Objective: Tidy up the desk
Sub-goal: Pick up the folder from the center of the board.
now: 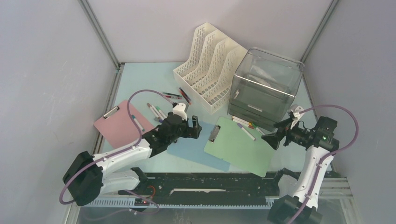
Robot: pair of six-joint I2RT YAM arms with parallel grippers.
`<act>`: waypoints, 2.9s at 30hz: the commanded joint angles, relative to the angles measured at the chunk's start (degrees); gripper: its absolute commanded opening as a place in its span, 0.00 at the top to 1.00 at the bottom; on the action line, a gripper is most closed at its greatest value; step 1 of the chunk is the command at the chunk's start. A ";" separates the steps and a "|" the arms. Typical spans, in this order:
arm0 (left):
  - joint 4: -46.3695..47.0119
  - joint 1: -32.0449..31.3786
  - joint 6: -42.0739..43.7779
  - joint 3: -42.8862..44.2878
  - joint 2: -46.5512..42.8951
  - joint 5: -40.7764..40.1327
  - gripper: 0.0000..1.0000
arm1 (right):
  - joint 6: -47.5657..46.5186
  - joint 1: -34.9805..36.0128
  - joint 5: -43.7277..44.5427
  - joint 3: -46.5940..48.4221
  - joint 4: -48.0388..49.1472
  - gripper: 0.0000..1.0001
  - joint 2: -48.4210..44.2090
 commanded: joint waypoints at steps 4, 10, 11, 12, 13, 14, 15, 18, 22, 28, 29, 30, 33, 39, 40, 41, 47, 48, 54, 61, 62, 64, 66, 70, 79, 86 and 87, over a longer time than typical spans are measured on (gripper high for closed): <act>-1.01 -0.33 0.79 2.17 -0.33 0.84 0.00 | -1.56 -3.31 -2.58 -0.90 1.18 0.00 0.29; -0.47 -0.25 -0.46 1.65 -1.58 3.57 0.00 | -1.79 -4.16 -3.09 -1.21 1.18 0.00 -1.29; -0.44 -0.31 -0.54 1.63 -1.73 3.64 0.00 | -1.90 -4.18 -3.30 -1.35 1.12 0.00 -1.72; -0.45 -0.29 -0.74 1.70 -1.81 3.62 0.00 | -2.17 -4.18 -3.47 -1.60 1.17 0.00 -2.19; -0.46 -0.29 -0.86 1.72 -1.86 3.68 0.00 | -2.37 -4.18 -3.76 -1.74 1.07 0.00 -2.57; -0.46 -0.27 -1.07 1.76 -1.90 3.85 0.00 | -2.72 -4.14 -3.99 -1.91 1.04 0.00 -2.92; -0.52 -0.30 -1.23 1.78 -1.99 4.11 0.00 | -2.98 -4.05 -4.18 -2.09 0.87 0.00 -3.25; -0.63 -0.30 -1.49 2.27 -2.28 5.02 0.00 | -2.93 -2.91 -4.91 -2.23 0.84 0.00 -4.10; -0.81 -0.31 -1.83 3.11 -3.08 4.92 0.01 | -1.32 0.19 -4.75 -2.24 1.51 0.00 -4.93; 1.24 -0.26 -3.46 4.39 -0.31 5.06 0.03 | 2.18 4.27 -1.23 -2.62 4.55 0.00 -6.82; 0.96 -0.28 -4.17 5.14 0.70 4.57 0.05 | 2.61 4.79 -0.71 -2.64 4.81 0.00 -6.85; 0.52 -0.33 -5.27 5.94 1.82 3.47 0.07 | 2.99 5.49 -0.23 -2.57 5.12 0.00 -6.91; 0.04 -0.34 -7.81 8.44 6.12 3.05 0.17 | 5.01 8.29 1.90 -2.57 6.52 0.00 -6.84; -6.18 -3.48 -10.84 15.07 15.81 1.69 0.29 | 8.61 12.17 6.16 -2.18 8.41 0.00 -5.78; -7.84 -4.63 -10.59 16.25 17.11 0.21 0.29 | 8.83 12.62 6.36 -1.97 8.30 0.00 -5.54; -9.08 -5.86 -10.37 17.75 18.96 -1.56 0.29 | 8.89 13.01 6.57 -1.75 8.16 0.00 -5.29; -14.06 -8.77 -8.73 23.76 27.21 -3.69 0.46 | 9.08 15.02 7.47 -1.72 8.19 0.00 -5.20; -14.73 -8.82 -8.43 24.43 28.15 -3.82 0.47 | 9.16 15.25 7.59 -1.69 8.22 0.00 -5.23; -16.85 -9.44 -6.16 27.56 31.69 -4.11 0.61 | 9.25 15.55 8.12 -1.74 8.23 0.00 -5.74; -20.30 -10.33 -4.30 30.86 35.00 -5.54 0.66 | 9.25 15.57 8.28 -1.77 8.35 0.00 -5.59; -20.74 -10.50 -4.26 31.25 35.26 -5.59 0.67 | 9.33 15.70 8.20 -1.73 8.32 0.00 -5.42; -21.46 -10.81 -4.17 31.65 35.64 -5.75 0.67 | 9.41 16.05 8.40 -1.69 8.40 0.00 -4.89; -22.00 -11.25 -4.07 31.92 35.83 -5.92 0.67 | 9.60 16.44 8.59 -1.69 8.50 0.00 -4.37; -22.75 -11.74 -4.15 31.88 36.74 -7.37 0.67 | 9.86 17.03 8.86 -1.46 8.25 0.00 -3.05; -21.90 -12.22 -4.15 34.52 39.87 -7.90 0.68 | 9.75 17.00 9.40 -1.44 8.27 0.00 -3.81; -22.63 -12.29 -3.39 36.13 41.94 -8.77 0.71 | 9.69 17.35 9.31 -1.42 8.29 0.00 -3.71; -22.70 -12.29 -3.43 36.02 42.29 -8.73 0.71 | 9.69 17.43 9.34 -1.42 8.23 0.00 -3.67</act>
